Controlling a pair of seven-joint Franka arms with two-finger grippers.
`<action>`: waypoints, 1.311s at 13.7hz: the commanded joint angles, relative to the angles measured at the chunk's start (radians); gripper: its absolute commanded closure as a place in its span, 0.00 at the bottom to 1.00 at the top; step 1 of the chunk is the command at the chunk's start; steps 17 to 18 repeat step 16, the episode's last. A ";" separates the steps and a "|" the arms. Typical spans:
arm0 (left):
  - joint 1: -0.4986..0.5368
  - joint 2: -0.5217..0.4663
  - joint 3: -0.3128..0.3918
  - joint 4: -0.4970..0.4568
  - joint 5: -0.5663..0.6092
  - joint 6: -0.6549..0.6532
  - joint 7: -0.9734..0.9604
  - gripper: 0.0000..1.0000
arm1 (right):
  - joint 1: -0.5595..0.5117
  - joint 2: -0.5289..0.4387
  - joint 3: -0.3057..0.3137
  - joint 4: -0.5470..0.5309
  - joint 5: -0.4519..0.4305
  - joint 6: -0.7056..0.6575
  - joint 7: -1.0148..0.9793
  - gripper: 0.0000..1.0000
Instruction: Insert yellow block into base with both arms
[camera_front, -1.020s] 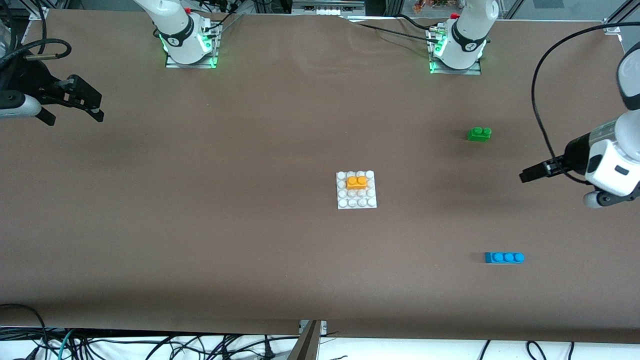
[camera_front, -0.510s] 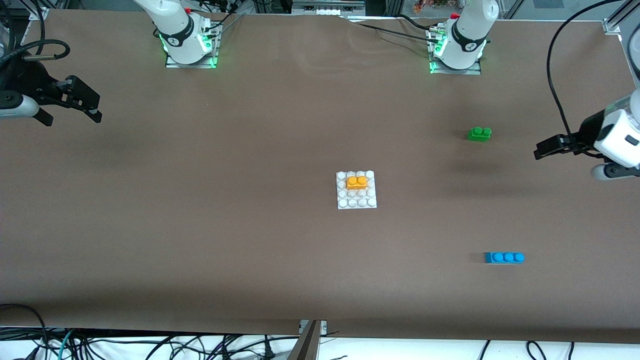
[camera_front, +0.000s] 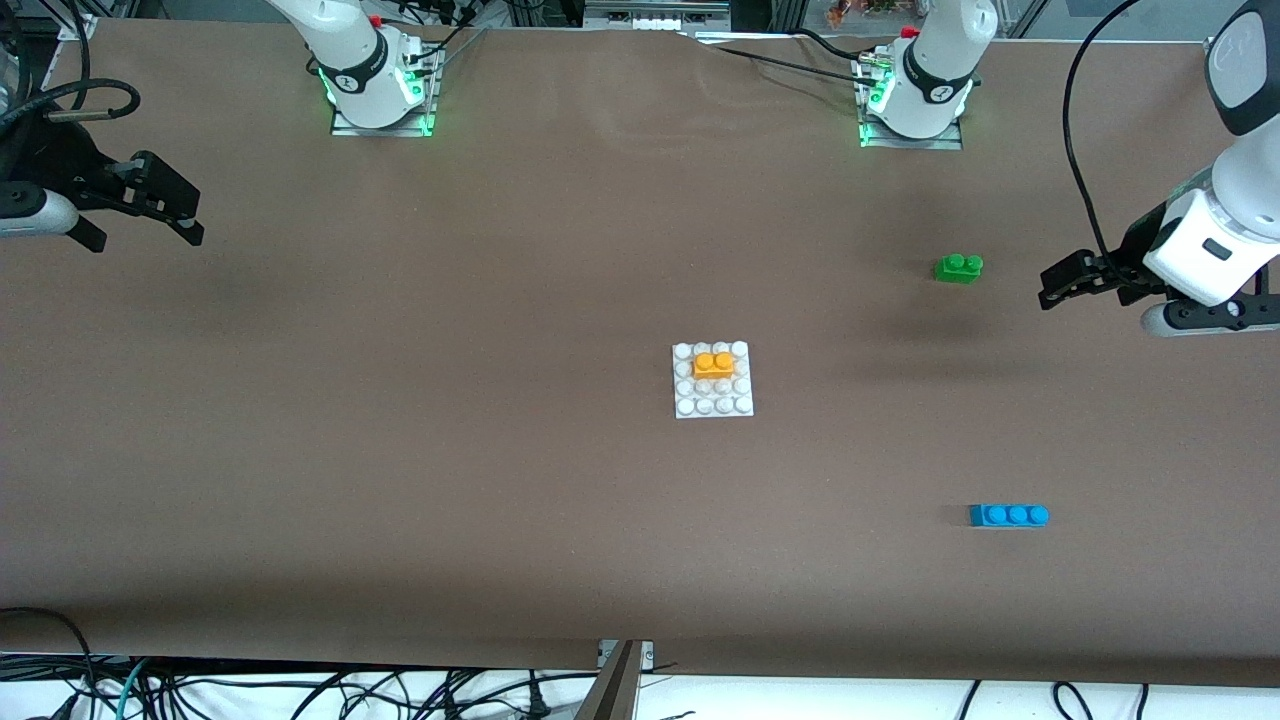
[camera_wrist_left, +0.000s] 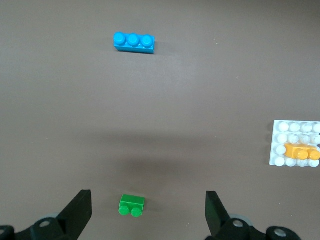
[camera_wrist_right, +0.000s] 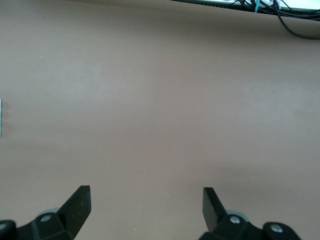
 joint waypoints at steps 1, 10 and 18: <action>-0.069 -0.027 0.021 -0.019 0.091 0.003 0.018 0.00 | -0.004 -0.005 0.005 0.003 -0.011 0.005 -0.012 0.01; -0.027 -0.010 0.015 0.007 0.001 0.007 0.015 0.00 | -0.004 -0.005 0.005 0.003 -0.009 0.007 -0.012 0.01; -0.030 0.002 0.012 0.010 0.010 0.005 0.013 0.00 | -0.004 -0.005 0.005 0.003 -0.008 0.007 -0.012 0.01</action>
